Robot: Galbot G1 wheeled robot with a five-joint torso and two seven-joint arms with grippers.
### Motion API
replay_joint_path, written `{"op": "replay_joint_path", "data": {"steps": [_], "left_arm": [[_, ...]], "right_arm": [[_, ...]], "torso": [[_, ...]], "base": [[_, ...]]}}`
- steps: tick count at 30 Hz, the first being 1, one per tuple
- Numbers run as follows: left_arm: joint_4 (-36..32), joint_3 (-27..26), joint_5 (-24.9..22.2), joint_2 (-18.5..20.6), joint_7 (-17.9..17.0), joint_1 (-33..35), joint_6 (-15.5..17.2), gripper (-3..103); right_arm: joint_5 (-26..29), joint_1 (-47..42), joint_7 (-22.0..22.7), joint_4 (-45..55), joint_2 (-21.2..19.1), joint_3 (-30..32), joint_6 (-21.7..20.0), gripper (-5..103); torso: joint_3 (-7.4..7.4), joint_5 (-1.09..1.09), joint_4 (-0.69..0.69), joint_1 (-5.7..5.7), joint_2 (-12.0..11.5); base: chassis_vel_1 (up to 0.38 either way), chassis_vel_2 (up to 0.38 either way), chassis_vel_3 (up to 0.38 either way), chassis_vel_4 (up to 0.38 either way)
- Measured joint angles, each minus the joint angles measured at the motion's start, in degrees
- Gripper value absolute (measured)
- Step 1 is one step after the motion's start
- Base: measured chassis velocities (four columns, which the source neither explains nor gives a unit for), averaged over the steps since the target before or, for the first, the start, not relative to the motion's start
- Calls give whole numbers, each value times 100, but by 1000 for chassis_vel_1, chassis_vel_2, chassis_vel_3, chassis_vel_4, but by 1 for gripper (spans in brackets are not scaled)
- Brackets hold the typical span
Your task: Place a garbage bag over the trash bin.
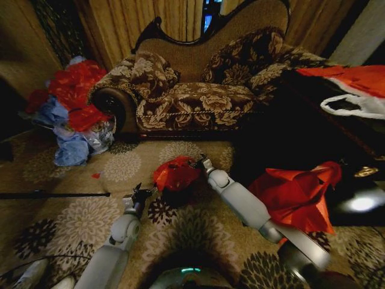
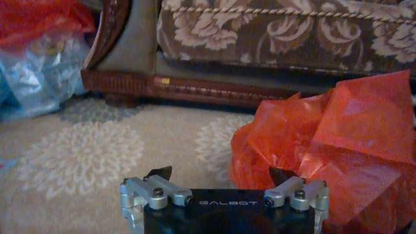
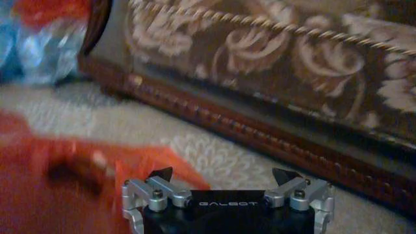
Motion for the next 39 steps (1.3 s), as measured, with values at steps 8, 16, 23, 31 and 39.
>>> {"op": "replay_joint_path", "data": {"steps": [8, 16, 23, 31, 39], "left_arm": [[169, 96, 398, -54, 201, -7, -221, 83], [149, 111, 458, -55, 279, 2, -278, 55], [166, 112, 459, -70, 338, -23, -321, 29], [201, 160, 455, -97, 353, -88, -344, 1], [182, 175, 473, -116, 345, -25, -363, 0]], "right_arm": [[2179, 53, 1439, 1291, 105, -214, -874, 100], [2617, -320, 1748, 1284, 210, -712, -1202, 87], [3035, -442, 2014, 1738, -170, -880, -1432, 65], [3059, -753, 2052, 2178, -640, -1066, -1512, 27], [2887, -1065, 2017, 2260, -735, -943, -1407, 2]], "torso": [[0, -2, 0, 0, 0], [0, 1, 1, 0, 0], [1, 1, 0, 0, 0], [1, 1, 0, 1, 0], [0, 1, 1, 0, 0]], "base": [[0, 0, 0, 0], [0, 0, 0, 0], [0, 0, 0, 0], [0, 0, 0, 0], [0, 0, 0, 0]]}}
